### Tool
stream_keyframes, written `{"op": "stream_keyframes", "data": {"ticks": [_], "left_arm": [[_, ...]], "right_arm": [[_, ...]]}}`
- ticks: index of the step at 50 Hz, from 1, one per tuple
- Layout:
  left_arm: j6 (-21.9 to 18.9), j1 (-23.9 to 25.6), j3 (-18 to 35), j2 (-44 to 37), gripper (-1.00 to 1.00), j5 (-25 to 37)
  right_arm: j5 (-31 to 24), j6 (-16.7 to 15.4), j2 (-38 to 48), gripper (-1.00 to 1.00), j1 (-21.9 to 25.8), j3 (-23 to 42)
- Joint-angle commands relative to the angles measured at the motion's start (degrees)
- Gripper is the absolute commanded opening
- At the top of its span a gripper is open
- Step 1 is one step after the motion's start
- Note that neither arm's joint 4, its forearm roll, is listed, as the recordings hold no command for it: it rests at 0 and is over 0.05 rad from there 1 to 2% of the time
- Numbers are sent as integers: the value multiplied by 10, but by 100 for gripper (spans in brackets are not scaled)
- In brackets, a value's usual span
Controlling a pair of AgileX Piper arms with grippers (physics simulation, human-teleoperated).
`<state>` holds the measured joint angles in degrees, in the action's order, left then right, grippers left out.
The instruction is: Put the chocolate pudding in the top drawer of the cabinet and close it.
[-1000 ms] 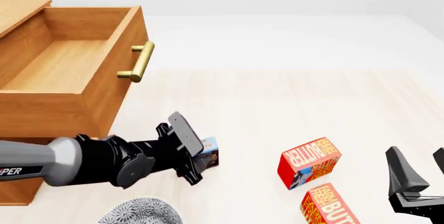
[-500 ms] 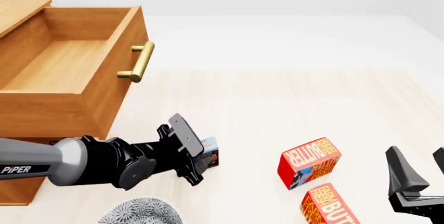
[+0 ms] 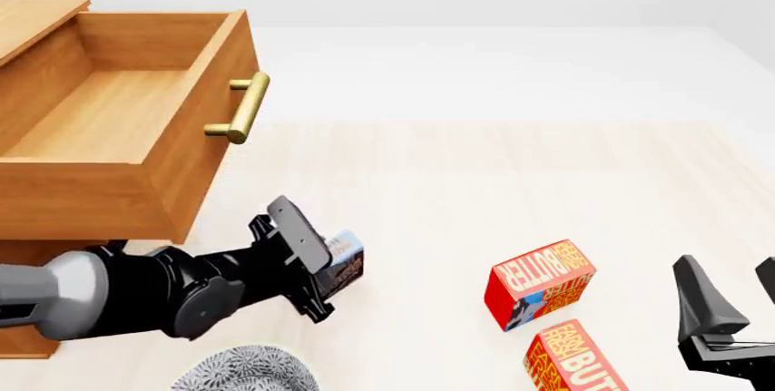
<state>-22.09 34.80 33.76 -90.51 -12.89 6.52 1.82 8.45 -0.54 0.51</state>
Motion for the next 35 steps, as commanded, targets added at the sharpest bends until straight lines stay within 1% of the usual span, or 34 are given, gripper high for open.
{"op": "stream_keyframes", "data": {"ticks": [1, 9, 11, 15, 18, 23, 24, 26, 28, 35], "left_arm": [[-26, -13, -17, 70, -100, 32], [-29, -3, -3, 108, -100, 64], [-24, 1, 3, 117, -100, 76], [-34, 13, 5, 144, -100, 93], [-29, 26, 15, 162, -100, 113], [-43, 30, 10, 187, -100, 115], [-37, 37, 15, 186, -100, 121], [-39, 37, 15, 194, -100, 124], [-33, 45, 23, 199, -100, 134], [-39, 60, 28, 215, -100, 148]], "right_arm": [[0, 0, 0, 100, 0, 0], [0, 0, 0, 100, 0, 0], [0, 0, 0, 100, 0, 0], [0, 0, 0, 100, 0, 0], [0, 0, 0, 100, 0, 0], [0, 0, 0, 100, 0, 0], [0, 0, 0, 100, 0, 0], [0, 0, 0, 100, 0, 0], [0, 0, 0, 100, 0, 0], [0, 0, 0, 100, 0, 0]]}}
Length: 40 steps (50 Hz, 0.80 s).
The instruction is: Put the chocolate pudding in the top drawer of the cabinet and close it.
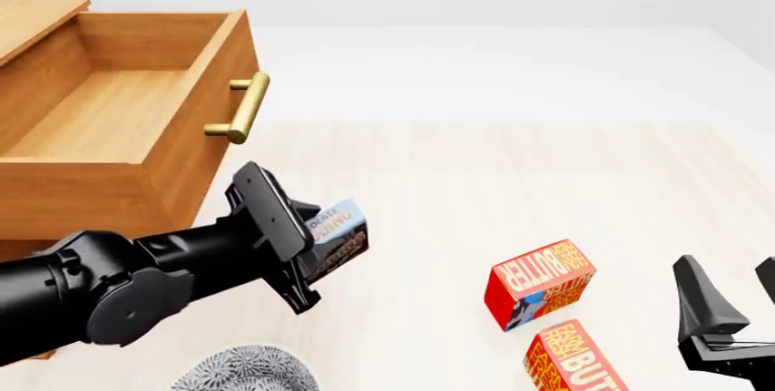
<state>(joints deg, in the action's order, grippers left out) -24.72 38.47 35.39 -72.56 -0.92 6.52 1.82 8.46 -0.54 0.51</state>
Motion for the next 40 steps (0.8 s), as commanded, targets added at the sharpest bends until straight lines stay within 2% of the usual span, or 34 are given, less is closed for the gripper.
{"op": "stream_keyframes", "data": {"ticks": [1, 4, 17, 22, 25, 40], "left_arm": [[-14, 25, 13, 40, -100, 31], [-4, 38, 21, 41, -100, 41], [-20, 55, 38, 99, -100, 81], [-14, 66, 61, 117, -100, 109], [-26, 52, 57, 141, -100, 112], [-35, 52, 108, 209, -100, 185]], "right_arm": [[0, 0, 0, 100, 0, 0], [0, 0, 0, 100, 0, 0], [0, 0, 0, 100, 0, 0], [0, 0, 0, 100, 0, 0], [0, 0, 0, 100, 0, 0], [-8, 0, -8, 100, 0, 0]]}}
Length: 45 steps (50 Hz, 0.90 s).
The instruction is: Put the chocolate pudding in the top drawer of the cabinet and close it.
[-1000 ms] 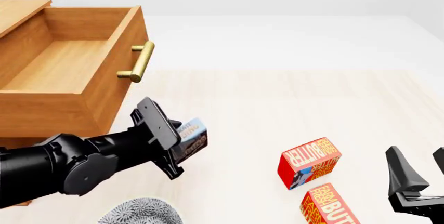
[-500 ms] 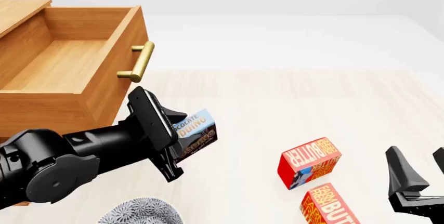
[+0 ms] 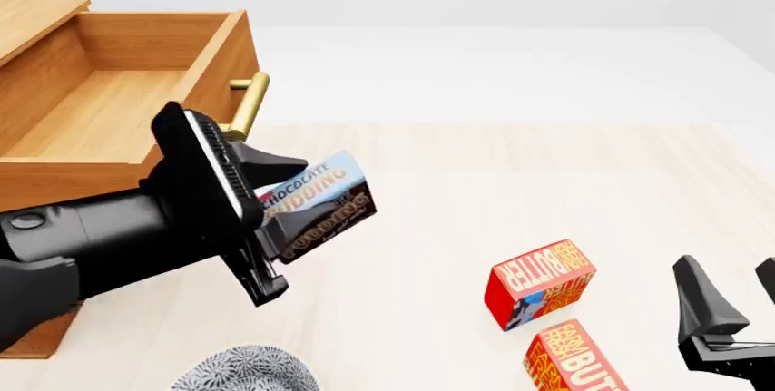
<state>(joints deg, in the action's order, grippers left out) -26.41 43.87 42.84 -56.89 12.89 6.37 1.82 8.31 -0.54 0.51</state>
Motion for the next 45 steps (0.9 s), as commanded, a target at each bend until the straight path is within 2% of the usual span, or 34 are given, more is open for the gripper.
{"op": "stream_keyframes", "data": {"ticks": [1, 21, 26, 31, 32, 35, 42, 45], "left_arm": [[-18, -2, 33, 52, -100, 47], [-17, -15, 123, 95, -100, 125], [-29, -17, 137, 103, -100, 135], [-33, -31, 170, 114, -100, 160], [-45, -41, 171, 124, -100, 161], [-41, -54, 205, 127, -100, 184], [-53, -88, 221, 144, -100, 200], [-43, -99, 254, 141, -100, 224]], "right_arm": [[-6, 0, -7, 100, 0, 0], [-5, 0, -5, 100, 0, 0], [-5, 0, -5, 100, 0, 0], [-5, 0, -5, 100, 0, 0], [-5, 0, -5, 100, 0, 0], [-6, 0, -6, 100, 0, 0], [-6, 0, -6, 100, 0, 0], [-7, 0, -7, 100, 0, 0]]}}
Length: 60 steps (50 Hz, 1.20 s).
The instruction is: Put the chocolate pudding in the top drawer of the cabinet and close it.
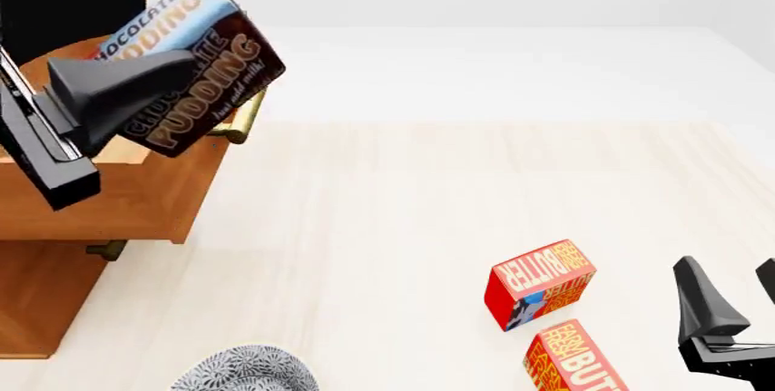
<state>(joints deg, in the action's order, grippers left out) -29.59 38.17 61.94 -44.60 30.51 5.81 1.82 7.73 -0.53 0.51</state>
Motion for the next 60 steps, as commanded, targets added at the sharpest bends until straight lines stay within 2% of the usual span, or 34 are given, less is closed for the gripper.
{"op": "stream_keyframes", "data": {"ticks": [1, 4, 13, 25, 31, 39, 50, 52, 60], "left_arm": [[-14, -48, 70, 20, -100, 56], [-2, -55, 87, 16, -100, 74], [-4, -106, 137, 25, -100, 119], [14, -174, 144, 3, -100, 127], [8, -210, 131, -3, -100, 110], [26, -254, 115, -40, -100, 88], [46, -281, 91, -84, -100, 61], [64, -277, 88, -106, -100, 57], [60, -308, 54, -138, -100, 14]], "right_arm": [[-1, 0, -2, 100, 0, 0], [-2, 0, -2, 100, 0, 0], [-4, 0, -4, 100, 0, 0], [-3, 0, -3, 100, 0, 0], [-2, 0, -2, 100, 0, 0], [-1, 0, -1, 100, 0, 0], [-2, 0, -2, 100, 0, 1], [-3, 0, -2, 100, 0, 1], [-2, 0, -1, 100, 0, 0]]}}
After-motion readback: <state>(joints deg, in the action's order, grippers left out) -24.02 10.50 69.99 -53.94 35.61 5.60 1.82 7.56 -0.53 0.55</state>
